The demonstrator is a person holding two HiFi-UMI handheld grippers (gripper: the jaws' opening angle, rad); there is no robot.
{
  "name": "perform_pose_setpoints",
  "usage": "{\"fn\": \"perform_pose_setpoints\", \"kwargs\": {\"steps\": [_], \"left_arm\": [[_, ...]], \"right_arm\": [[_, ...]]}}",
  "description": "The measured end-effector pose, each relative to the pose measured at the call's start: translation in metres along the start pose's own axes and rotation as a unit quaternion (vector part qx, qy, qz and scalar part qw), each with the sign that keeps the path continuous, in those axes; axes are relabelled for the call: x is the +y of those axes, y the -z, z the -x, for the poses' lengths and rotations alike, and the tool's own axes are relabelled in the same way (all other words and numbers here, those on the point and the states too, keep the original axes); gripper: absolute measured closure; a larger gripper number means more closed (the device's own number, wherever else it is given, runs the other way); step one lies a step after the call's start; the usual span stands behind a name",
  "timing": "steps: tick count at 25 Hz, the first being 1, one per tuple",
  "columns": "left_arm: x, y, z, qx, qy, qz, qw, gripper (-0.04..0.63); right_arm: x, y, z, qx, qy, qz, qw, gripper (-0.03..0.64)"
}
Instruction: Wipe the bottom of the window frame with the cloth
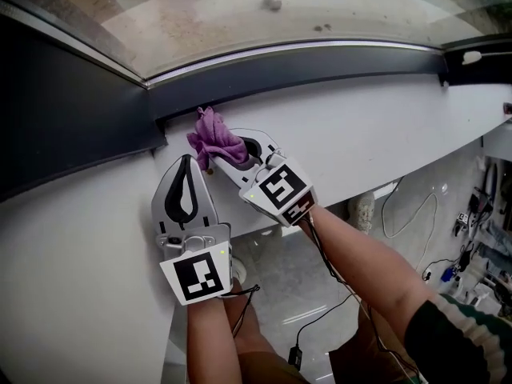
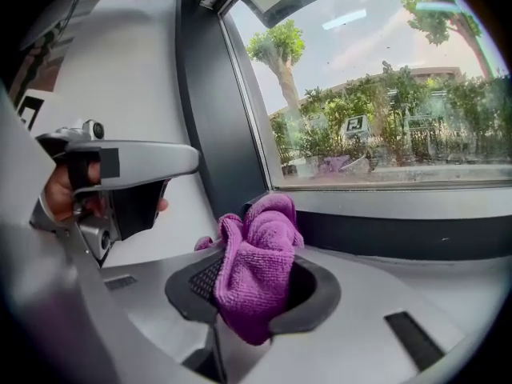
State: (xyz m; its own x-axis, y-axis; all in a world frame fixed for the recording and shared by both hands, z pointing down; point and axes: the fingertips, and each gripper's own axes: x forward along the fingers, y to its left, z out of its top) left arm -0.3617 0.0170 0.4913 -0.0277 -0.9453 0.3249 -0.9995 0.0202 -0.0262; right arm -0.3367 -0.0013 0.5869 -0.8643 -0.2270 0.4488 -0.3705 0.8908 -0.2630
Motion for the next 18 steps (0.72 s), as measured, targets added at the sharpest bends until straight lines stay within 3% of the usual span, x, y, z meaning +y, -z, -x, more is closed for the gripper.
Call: {"fn": "perform_pose_setpoints", "kwargs": {"steps": [5,8,18], "left_arm": [[-0.002,0.002,-0.004,0.005,-0.029,-0.010,0.9995,0.589],[-0.003,0.008,-0.002,0.014,-0.046,0.016,0.9987,0.589],[-0.021,0.014,-0.018,0.034,-0.026,0.005,0.9991,0.589]], "right_arm": [[-0.003,-0.002,-0.005,0.018,-0.011,0.031,0.999,0.489],[-0.003,0.002,-0.009,0.038,-0.025,0.041,0.998,0.489],[-0.024,0.016,0.003,0.067,-0.006,0.037,0.997,0.489]]}}
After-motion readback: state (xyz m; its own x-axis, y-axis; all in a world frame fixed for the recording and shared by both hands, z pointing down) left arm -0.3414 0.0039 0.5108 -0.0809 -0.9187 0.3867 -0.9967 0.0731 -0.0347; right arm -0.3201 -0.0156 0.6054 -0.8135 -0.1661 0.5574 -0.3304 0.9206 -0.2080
